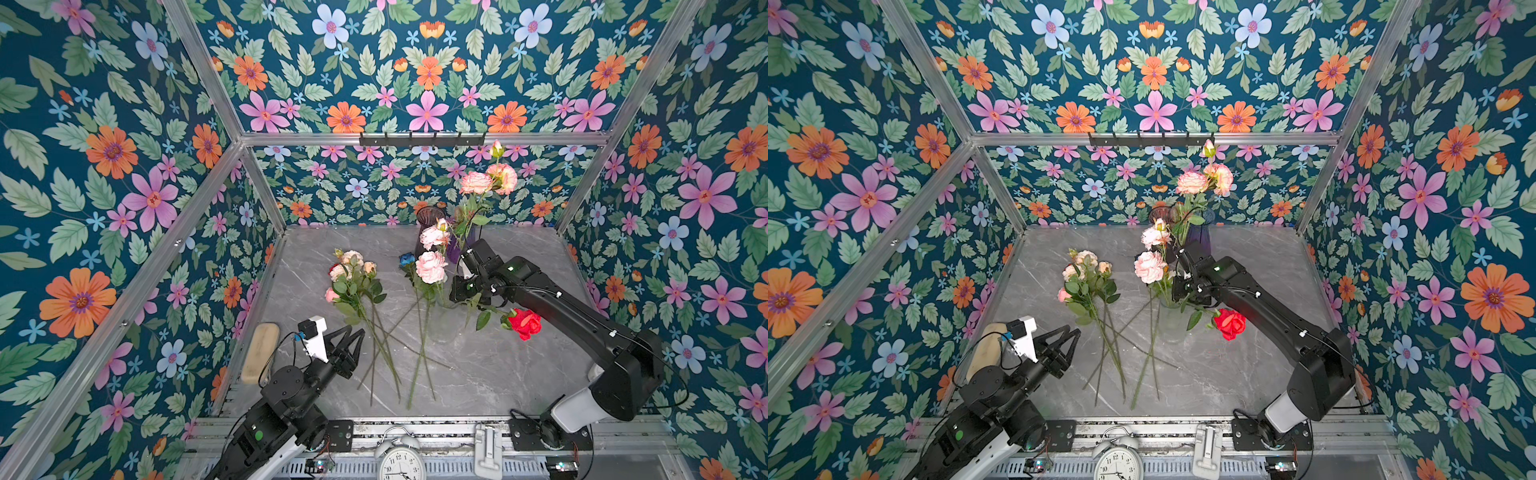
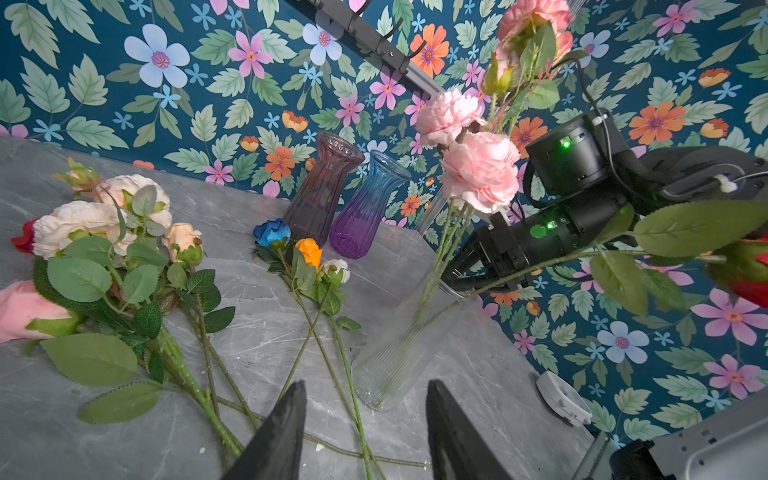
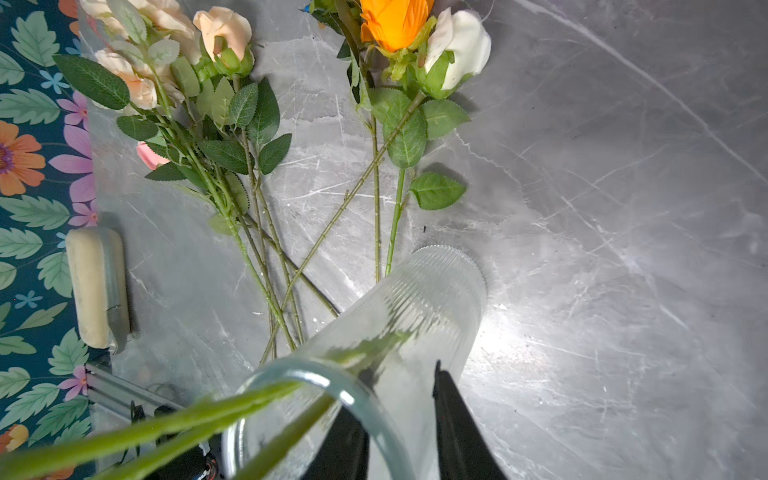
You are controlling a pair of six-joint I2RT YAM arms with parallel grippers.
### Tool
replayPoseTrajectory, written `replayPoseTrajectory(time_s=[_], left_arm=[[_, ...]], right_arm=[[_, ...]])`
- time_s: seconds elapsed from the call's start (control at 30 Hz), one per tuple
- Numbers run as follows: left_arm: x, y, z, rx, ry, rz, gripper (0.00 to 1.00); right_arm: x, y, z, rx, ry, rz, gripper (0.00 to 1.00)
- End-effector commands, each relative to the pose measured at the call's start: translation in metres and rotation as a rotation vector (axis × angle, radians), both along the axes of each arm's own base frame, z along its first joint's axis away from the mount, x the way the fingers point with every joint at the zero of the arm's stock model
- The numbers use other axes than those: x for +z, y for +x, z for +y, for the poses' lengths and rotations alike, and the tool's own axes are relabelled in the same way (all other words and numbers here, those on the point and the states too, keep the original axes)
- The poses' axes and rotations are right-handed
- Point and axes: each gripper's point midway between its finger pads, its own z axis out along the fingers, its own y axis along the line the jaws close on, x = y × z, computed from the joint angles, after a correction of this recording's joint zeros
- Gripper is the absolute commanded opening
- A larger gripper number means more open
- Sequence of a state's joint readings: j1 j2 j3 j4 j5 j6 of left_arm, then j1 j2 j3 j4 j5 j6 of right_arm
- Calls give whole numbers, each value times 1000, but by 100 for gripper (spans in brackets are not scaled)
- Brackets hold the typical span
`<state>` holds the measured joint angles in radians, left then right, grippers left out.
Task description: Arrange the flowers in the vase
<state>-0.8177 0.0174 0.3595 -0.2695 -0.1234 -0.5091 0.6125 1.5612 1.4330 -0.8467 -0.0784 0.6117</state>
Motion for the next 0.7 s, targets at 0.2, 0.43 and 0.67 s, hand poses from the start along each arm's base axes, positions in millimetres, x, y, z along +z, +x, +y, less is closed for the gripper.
replayPoseTrajectory(time_s=[0.2, 0.43, 0.67], left_arm=[[3, -1, 0, -6, 3, -15, 49], [1, -1, -2, -9, 6, -13, 49], [1, 0, -1, -4, 8, -15, 49]], right_arm=[[-10, -2, -2, 23, -116, 21, 25], [9, -2, -18, -4, -154, -50, 24], [19, 0, -44, -34, -167, -70, 22]])
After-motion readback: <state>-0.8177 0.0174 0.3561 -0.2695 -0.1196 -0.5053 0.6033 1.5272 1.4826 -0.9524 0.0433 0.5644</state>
